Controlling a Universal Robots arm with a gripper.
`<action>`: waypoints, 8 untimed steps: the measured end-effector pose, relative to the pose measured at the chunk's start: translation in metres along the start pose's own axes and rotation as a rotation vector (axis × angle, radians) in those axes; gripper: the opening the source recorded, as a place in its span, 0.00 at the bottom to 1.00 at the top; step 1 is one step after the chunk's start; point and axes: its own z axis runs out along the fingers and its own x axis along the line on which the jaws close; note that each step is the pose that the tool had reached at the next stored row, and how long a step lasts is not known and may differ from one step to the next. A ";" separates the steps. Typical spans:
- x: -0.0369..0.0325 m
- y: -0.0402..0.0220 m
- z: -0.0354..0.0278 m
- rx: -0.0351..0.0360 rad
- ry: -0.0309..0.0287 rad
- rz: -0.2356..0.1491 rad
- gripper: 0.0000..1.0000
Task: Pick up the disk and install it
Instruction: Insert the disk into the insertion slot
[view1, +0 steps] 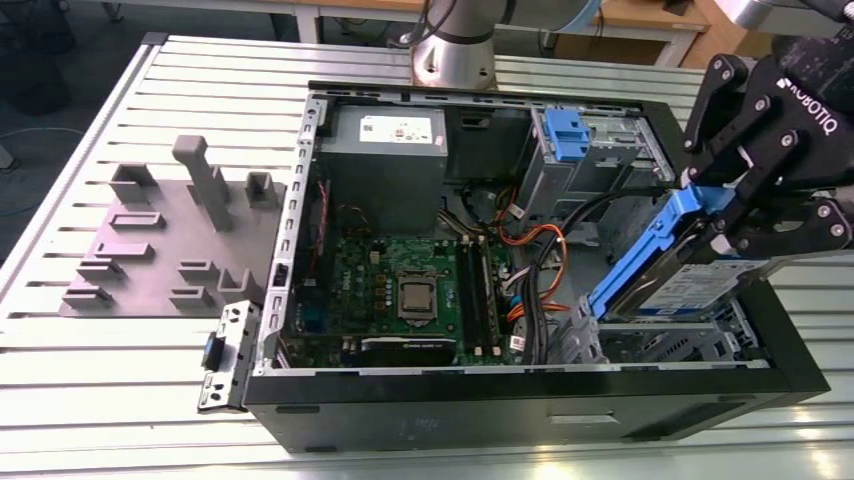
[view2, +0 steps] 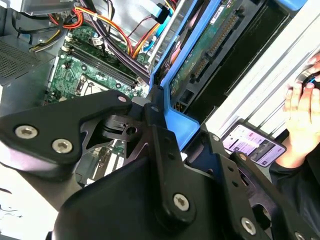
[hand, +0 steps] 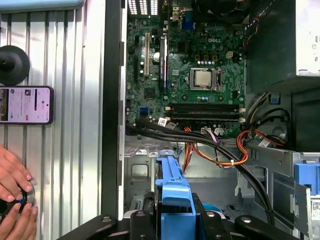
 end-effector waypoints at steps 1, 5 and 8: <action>0.0002 0.0000 0.0005 0.0000 -0.0001 0.000 0.36; 0.0002 0.0000 0.0006 0.0000 0.0005 0.000 0.36; 0.0002 -0.0001 0.0006 0.0000 0.0006 0.000 0.36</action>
